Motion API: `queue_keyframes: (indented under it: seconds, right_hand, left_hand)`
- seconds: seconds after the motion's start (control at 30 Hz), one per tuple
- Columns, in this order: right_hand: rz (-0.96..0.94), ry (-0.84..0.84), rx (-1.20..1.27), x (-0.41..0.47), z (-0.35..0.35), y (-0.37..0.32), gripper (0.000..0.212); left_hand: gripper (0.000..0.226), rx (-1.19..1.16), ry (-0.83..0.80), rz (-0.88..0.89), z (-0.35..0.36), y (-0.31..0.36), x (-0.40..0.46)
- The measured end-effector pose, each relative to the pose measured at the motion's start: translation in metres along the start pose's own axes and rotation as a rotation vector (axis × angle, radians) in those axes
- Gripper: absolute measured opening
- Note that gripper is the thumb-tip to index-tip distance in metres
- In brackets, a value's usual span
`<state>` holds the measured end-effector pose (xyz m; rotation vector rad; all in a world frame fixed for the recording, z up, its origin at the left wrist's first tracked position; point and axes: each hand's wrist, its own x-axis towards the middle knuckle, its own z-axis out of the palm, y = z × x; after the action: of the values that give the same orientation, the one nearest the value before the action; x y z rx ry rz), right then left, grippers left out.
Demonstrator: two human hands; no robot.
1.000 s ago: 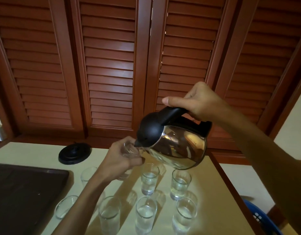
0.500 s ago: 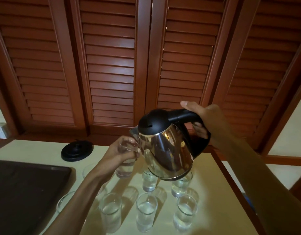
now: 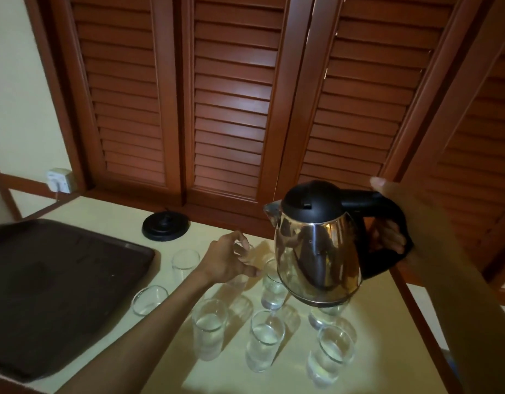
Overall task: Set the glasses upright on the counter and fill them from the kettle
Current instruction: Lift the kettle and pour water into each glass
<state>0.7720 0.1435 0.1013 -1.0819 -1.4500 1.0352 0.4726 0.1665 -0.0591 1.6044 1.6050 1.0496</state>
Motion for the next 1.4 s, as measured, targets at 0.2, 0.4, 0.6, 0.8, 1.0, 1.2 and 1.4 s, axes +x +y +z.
queue_keyframes:
  seconds: [0.2, 0.4, 0.6, 0.8, 1.0, 1.2, 1.4]
  right_hand:
    - [0.002, 0.018, -0.007, 0.002, 0.001, 0.006, 0.070]
    - [0.013, 0.009, 0.006, 0.003, 0.008, 0.016, 0.079]
    - [0.019, 0.004, 0.052, 0.006, 0.017, 0.024, 0.086]
    - [0.008, -0.032, 0.044, 0.006, 0.030, 0.024, 0.062]
    - [0.005, -0.045, 0.053, 0.004, 0.037, 0.023, 0.062]
    - [0.048, -0.103, 0.048, 0.009, 0.044, 0.024, 0.069]
    - [0.052, -0.133, 0.020, 0.013, 0.041, 0.018, 0.066]
  left_hand:
    - [0.049, 0.127, -0.034, -0.059, 0.008, -0.007, 0.002]
    - [0.051, 0.159, -0.106, -0.084, 0.011, -0.013, -0.003]
    - [0.061, 0.218, -0.134, -0.072, 0.010, -0.012, -0.007]
    - [0.084, 0.207, -0.087, -0.022, -0.027, 0.001, -0.015]
    - [0.080, 0.546, -0.079, -0.148, -0.089, -0.012, -0.021]
    - [0.074, 0.572, -0.189, -0.271, -0.088, -0.040, -0.028]
    - [0.063, 0.427, 0.007, -0.285, -0.091, -0.037, -0.021]
